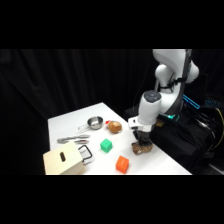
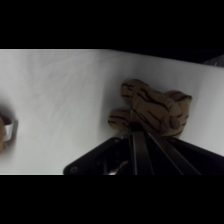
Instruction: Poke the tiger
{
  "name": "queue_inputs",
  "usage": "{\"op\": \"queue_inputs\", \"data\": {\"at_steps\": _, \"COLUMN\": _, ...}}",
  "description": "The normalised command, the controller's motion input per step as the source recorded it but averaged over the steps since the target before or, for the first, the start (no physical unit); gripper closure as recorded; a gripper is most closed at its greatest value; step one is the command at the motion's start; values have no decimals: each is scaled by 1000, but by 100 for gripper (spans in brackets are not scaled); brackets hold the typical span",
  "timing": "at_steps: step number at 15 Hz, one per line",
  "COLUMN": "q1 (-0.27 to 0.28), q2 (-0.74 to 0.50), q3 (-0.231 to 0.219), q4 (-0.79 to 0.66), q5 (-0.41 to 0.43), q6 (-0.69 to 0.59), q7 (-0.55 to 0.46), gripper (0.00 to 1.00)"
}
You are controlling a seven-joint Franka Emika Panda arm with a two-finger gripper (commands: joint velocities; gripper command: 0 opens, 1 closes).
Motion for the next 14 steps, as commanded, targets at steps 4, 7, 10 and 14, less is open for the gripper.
{"op": "queue_inputs", "data": {"at_steps": 4, "q1": 233, "q2": 260, "q3": -138, "q4": 158, "q5": 69, "q6": 83, "q7": 5, "gripper": 96}}
{"op": "queue_inputs", "data": {"at_steps": 7, "q1": 195, "q2": -297, "q3": -38, "q4": -62, "q5": 88, "q6": -287, "q7": 37, "gripper": 97}}
{"op": "queue_inputs", "data": {"at_steps": 10, "q1": 61, "q2": -654, "q3": 74, "q4": -152, "q5": 89, "q6": -513, "q7": 34, "gripper": 97}}
{"op": "queue_inputs", "data": {"at_steps": 14, "q1": -149, "q2": -504, "q3": 157, "q4": 36, "q5": 125, "q6": -584, "q7": -62, "gripper": 70}}
